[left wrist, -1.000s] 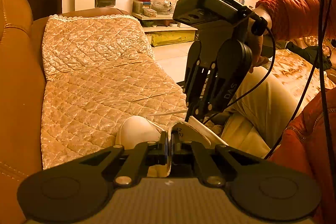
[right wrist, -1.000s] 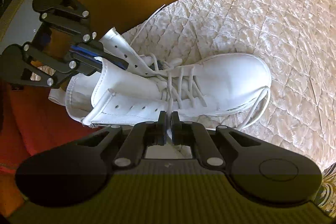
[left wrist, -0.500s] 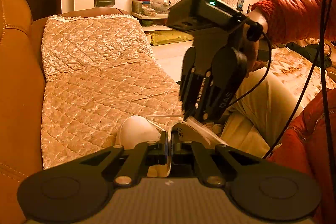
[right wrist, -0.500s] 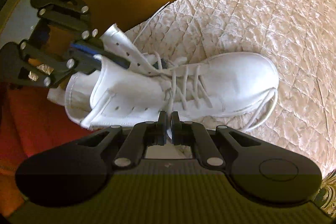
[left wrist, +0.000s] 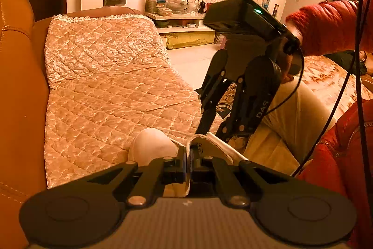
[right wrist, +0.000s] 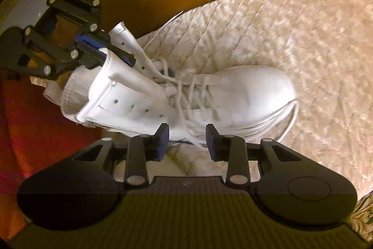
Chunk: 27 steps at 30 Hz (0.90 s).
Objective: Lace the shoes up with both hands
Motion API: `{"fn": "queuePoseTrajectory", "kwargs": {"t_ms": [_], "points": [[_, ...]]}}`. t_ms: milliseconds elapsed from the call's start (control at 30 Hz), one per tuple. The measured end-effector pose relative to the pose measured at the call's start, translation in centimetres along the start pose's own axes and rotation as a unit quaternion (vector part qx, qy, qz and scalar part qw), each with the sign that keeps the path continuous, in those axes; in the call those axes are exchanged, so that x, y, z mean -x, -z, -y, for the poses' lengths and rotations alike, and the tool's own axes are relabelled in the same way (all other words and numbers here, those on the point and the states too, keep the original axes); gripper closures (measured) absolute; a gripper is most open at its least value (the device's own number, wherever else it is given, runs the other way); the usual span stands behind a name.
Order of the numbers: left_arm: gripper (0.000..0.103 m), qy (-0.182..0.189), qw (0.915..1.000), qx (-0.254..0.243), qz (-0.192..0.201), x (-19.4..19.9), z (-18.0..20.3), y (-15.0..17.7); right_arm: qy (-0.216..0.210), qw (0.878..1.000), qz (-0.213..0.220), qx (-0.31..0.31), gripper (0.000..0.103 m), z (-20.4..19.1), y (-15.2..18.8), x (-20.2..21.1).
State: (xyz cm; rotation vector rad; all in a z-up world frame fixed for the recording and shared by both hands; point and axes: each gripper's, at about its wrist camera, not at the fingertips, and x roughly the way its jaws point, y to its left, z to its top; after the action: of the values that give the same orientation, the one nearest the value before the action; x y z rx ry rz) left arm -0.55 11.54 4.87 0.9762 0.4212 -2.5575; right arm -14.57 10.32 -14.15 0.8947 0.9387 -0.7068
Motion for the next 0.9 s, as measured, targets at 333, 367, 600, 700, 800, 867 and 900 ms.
{"fn": "queuePoseTrajectory", "kwargs": {"t_ms": [333, 367, 600, 700, 800, 867, 900], "points": [[0.100, 0.002, 1.0000, -0.008, -0.005, -0.2, 0.1, -0.2, 0.029, 0.998, 0.007, 0.054, 0.097, -2.2, 0.3, -1.3], [0.100, 0.003, 0.9999, -0.009, -0.006, -0.2, 0.1, -0.2, 0.029, 0.998, 0.013, 0.056, 0.097, -2.3, 0.2, -1.2], [0.100, 0.003, 0.9997, -0.021, -0.009, -0.1, 0.4, -0.2, 0.022, 0.992, 0.008, 0.127, 0.097, -3.8, -1.1, -0.9], [0.100, 0.011, 0.9995, -0.028, -0.011, -0.1, 0.7, -0.1, 0.016, 0.987, -0.013, 0.160, 0.096, -4.1, -1.6, -1.1], [0.100, 0.025, 0.9988, -0.039, -0.013, -0.1, 1.2, 0.0, 0.009, 0.986, -0.024, 0.163, 0.096, -3.9, -1.5, -1.3], [0.100, 0.035, 0.9981, -0.050, -0.015, -0.2, 1.6, 0.0, 0.010, 0.988, -0.030, 0.154, 0.085, -3.3, -1.4, -1.2], [0.100, 0.039, 0.9973, -0.059, -0.016, -0.3, 1.8, 0.1, 0.008, 0.989, -0.031, 0.143, 0.082, -2.8, -1.2, -0.9]]}}
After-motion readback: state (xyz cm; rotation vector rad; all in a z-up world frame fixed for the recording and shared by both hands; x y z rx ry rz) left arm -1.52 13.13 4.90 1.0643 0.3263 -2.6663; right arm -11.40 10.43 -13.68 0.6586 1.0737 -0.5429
